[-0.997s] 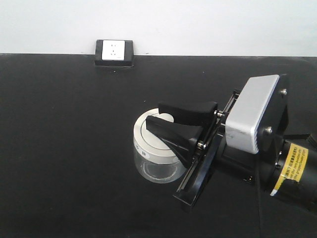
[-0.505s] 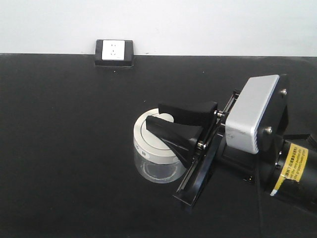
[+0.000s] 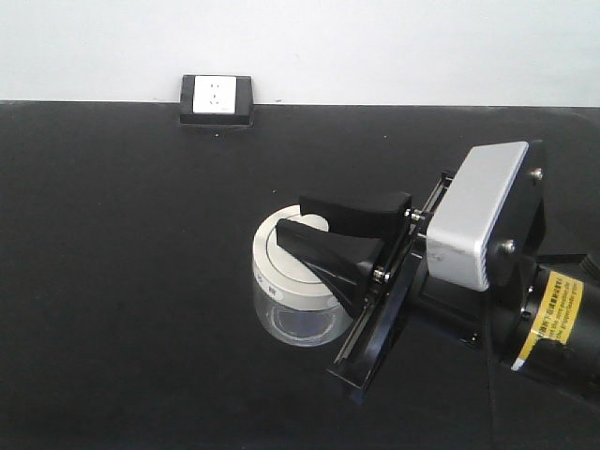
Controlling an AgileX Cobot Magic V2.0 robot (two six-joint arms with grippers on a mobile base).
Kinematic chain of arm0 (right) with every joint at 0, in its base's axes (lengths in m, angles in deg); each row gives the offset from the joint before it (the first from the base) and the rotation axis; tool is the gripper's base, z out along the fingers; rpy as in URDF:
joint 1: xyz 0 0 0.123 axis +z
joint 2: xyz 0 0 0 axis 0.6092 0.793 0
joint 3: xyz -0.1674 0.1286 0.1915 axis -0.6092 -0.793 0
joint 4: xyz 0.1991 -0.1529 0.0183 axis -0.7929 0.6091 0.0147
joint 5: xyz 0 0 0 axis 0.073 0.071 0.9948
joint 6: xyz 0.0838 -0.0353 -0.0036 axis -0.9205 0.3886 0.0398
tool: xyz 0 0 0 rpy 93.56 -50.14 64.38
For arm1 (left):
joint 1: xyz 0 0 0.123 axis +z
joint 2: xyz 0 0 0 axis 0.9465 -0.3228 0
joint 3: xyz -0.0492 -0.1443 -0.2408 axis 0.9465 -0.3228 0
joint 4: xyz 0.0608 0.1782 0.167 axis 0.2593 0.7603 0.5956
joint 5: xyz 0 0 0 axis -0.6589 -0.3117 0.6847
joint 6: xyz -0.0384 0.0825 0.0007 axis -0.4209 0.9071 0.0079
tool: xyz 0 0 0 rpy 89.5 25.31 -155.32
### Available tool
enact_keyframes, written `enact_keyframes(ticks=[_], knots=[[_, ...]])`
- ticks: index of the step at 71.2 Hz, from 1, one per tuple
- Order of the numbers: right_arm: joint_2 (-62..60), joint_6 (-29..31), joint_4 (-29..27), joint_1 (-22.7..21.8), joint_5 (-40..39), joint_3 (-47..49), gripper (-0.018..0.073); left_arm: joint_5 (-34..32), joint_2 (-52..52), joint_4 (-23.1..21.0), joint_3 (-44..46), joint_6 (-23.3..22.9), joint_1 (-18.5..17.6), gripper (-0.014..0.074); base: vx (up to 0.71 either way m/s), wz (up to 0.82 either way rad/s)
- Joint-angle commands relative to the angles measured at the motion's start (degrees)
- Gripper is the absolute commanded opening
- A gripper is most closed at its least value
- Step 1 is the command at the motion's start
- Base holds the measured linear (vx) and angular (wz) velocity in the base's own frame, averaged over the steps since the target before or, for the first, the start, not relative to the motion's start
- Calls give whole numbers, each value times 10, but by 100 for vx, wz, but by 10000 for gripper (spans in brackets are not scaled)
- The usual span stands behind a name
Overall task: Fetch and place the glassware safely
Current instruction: 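Hold the jar in the right gripper above the black counter, then lower the jar with the right gripper onto the black counter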
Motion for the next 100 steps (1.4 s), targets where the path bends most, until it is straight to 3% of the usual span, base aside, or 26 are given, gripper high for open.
enact_keyframes(ticks=[1,43,68,89,100], knots=[[-10,2,-15,-1,-46,18,-1,-41,-5,-6,16,-3,-4,-7,0,0],[-10,0,-20,-1,-45,18,-1,-41,-5,-6,16,-3,-4,-7,0,0],[48,20,-57,-2,-51,20,-1,-41,-5,-6,16,-3,-4,-7,0,0],[120,96,-177,-4,-127,20,-1,-41,-5,-6,16,-3,-4,-7,0,0],[154,103,-198,-49,-169,20,-1,-41,-5,-6,16,-3,-4,-7,0,0]])
